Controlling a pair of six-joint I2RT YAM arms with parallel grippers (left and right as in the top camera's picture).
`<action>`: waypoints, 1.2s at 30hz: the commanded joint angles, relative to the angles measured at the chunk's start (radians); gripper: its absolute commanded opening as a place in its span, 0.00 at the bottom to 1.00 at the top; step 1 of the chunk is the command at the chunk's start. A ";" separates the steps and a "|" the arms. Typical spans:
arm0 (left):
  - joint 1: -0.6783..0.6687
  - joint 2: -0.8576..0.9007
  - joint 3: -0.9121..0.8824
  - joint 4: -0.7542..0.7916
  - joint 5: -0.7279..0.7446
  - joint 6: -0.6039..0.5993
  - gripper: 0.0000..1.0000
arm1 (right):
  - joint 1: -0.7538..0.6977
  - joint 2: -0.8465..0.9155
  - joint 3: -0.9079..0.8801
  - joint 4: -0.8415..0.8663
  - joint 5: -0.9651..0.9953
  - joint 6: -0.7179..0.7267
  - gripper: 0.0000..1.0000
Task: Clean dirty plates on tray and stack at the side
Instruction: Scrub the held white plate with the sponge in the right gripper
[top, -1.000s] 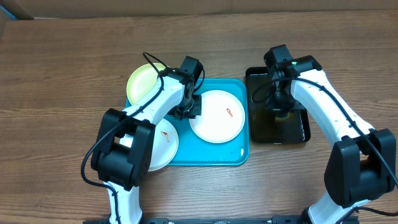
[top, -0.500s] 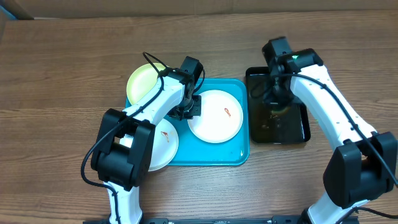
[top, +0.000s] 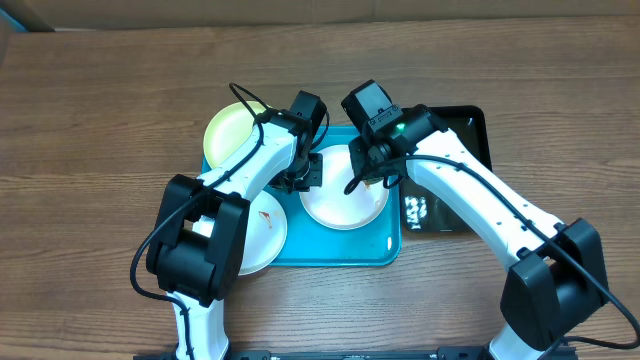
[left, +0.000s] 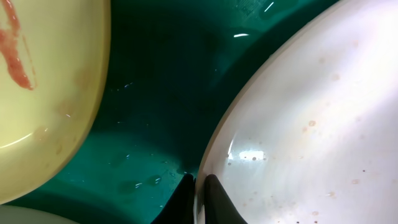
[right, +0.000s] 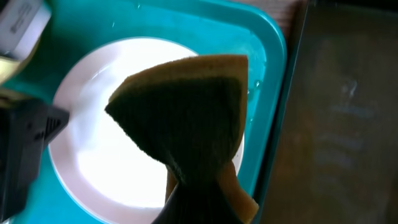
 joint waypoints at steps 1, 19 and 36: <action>-0.005 0.016 -0.004 -0.005 -0.039 -0.006 0.08 | -0.003 -0.016 -0.074 0.056 0.037 0.008 0.04; -0.006 0.016 -0.004 -0.005 -0.039 -0.006 0.09 | -0.004 -0.015 -0.408 0.473 0.060 0.008 0.04; -0.006 0.016 -0.004 -0.005 -0.035 -0.006 0.09 | -0.004 -0.014 -0.546 0.662 -0.006 0.064 0.04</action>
